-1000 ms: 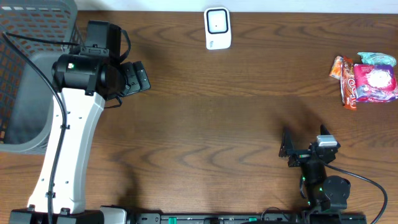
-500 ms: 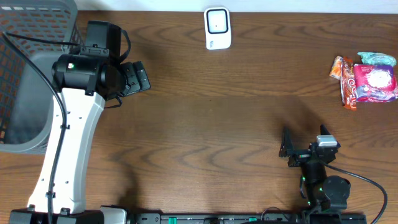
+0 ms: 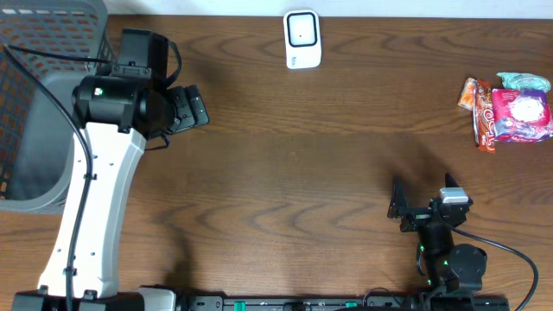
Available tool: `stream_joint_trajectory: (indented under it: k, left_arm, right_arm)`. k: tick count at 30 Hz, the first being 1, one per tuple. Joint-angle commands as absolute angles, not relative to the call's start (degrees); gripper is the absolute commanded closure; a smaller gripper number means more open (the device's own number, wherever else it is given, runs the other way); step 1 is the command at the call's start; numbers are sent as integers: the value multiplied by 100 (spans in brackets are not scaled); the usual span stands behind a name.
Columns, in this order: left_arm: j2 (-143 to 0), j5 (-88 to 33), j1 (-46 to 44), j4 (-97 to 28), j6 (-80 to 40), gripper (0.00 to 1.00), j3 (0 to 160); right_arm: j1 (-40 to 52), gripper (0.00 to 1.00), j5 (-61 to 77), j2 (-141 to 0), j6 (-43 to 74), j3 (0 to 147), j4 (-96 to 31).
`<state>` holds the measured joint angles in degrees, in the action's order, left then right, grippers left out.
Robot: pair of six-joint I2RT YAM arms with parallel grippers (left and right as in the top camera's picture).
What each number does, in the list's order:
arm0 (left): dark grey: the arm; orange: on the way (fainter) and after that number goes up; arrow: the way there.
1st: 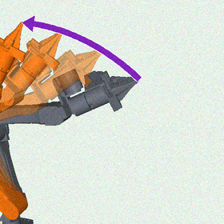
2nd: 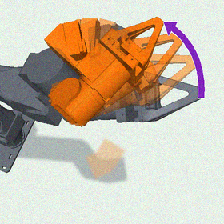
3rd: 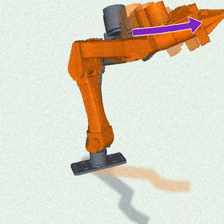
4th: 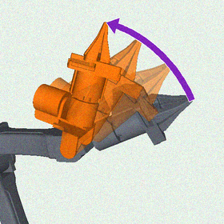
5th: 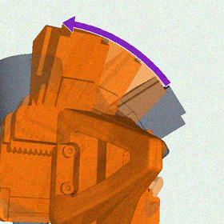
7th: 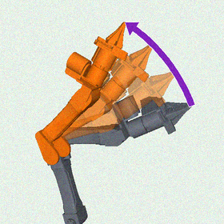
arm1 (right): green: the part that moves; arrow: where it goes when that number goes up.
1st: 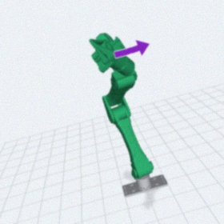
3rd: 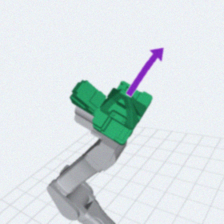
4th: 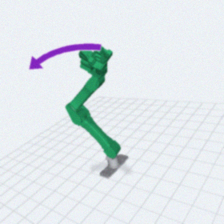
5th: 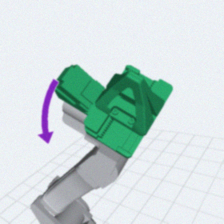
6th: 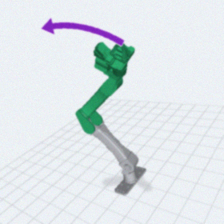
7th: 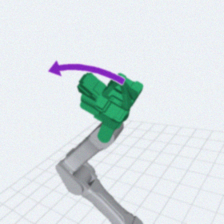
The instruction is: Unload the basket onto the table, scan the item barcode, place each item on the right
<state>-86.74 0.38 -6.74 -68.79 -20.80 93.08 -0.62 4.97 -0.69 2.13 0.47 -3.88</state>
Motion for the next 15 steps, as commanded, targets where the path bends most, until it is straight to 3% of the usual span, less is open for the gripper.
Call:
stream_joint_trajectory:
  k: [1,6,15]
  left_arm:
    - [-8243,108,-655,-6893,-1973,2,9131]
    - [-7371,71,-655,-6309,-1752,2,8103]
    - [-5137,-982,-655,-4125,-115,2,5430]
  right_arm:
    - [-108,1,530,-32,121,32,-403]
    - [-108,1,530,-32,121,32,-403]
    - [-108,1,530,-32,121,32,-403]
